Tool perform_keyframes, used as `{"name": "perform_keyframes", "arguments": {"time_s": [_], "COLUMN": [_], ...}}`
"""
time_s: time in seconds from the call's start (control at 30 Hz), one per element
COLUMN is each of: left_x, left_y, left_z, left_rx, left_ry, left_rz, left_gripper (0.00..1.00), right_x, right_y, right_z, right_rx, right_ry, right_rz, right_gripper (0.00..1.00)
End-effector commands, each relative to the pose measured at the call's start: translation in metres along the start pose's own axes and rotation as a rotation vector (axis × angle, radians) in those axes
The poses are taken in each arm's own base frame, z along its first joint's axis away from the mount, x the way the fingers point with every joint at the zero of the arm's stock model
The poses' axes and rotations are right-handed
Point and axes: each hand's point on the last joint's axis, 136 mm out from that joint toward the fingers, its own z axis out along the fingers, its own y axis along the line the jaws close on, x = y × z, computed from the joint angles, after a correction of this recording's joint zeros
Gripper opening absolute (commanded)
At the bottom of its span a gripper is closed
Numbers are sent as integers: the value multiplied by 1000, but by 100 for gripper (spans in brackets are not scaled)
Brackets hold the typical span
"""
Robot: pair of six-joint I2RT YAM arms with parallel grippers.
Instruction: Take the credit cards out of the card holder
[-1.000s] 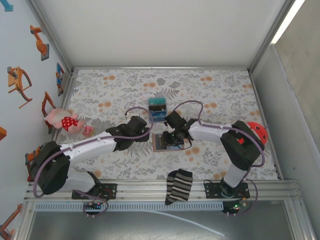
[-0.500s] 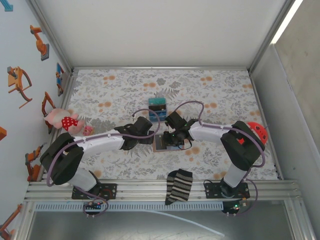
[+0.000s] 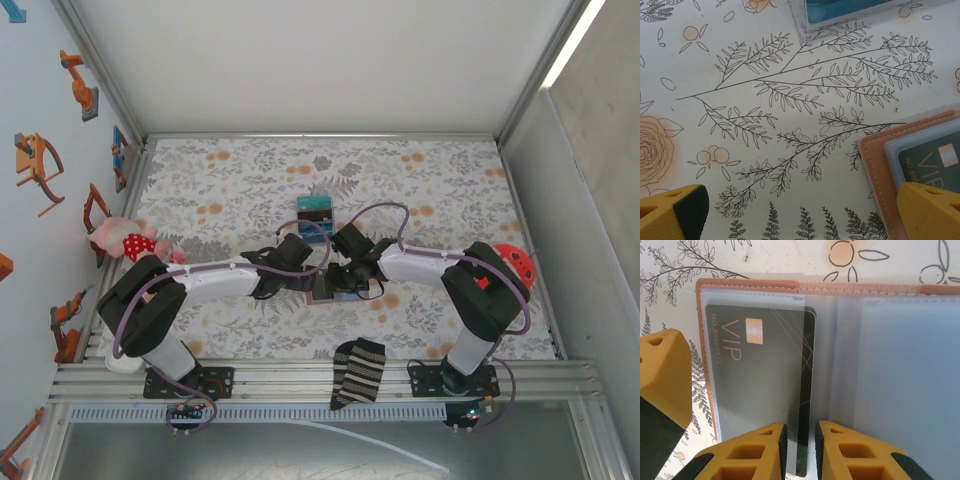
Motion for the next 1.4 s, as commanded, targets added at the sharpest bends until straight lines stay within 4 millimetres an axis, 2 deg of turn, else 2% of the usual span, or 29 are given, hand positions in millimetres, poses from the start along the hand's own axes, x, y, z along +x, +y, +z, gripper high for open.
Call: {"name": "perform_keyframes", "arguments": {"time_s": [0.0, 0.27, 0.6, 0.97, 1.23, 1.37], "left_x": [1, 14, 21, 21, 17, 16], "left_y": [-7, -4, -2, -5, -6, -6], "left_z": [0, 6, 6, 6, 4, 4], "left_rx": [15, -10, -24, -27, -26, -29], "left_ry": [18, 68, 92, 99, 93, 91], "left_rz": [32, 41, 54, 61, 61, 61], "left_gripper": [97, 97, 97, 97, 97, 97], "right_x": [2, 4, 0, -8, -7, -7], "right_y": [-7, -9, 7, 21, 19, 15], "right_z": [-3, 3, 0, -14, -14, -12], "right_rx": [18, -17, -194, -347, -363, -360], "right_ry": [-7, 2, -31, -77, -78, -81], "right_rz": [22, 52, 87, 88, 95, 105], "right_gripper": [22, 22, 17, 13, 14, 7]}}
